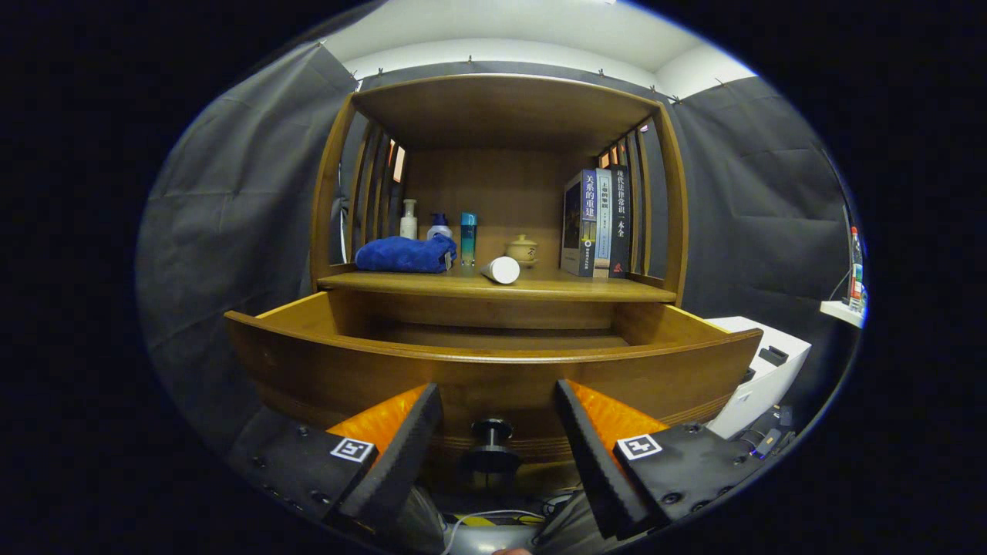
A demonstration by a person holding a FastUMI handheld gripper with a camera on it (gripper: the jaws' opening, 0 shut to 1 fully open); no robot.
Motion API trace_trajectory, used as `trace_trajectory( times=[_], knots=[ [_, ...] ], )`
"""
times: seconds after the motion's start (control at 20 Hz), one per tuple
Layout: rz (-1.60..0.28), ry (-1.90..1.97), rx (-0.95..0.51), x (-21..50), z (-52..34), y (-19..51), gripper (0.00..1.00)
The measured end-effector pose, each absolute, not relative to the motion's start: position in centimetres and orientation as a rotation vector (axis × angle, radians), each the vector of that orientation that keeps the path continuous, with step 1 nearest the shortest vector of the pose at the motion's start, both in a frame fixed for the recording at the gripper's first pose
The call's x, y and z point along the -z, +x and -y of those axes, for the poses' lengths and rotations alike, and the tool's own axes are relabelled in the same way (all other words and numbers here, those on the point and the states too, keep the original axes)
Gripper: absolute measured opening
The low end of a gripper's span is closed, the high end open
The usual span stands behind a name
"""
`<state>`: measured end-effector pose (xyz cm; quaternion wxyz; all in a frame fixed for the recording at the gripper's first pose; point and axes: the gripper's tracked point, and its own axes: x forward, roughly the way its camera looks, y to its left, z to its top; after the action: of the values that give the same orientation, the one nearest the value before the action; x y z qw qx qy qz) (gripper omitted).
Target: Pull open the drawer, take out the items inside it, and place them on the countertop above the cabinet.
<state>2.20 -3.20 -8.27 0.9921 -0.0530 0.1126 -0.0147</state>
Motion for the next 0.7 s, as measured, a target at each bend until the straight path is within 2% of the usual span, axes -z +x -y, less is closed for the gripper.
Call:
trace_trajectory(
  times=[0.7],
  knots=[
    [-0.269, -0.081, 0.042, 9.7, 3.4, 13.0, 0.99]
  ],
)
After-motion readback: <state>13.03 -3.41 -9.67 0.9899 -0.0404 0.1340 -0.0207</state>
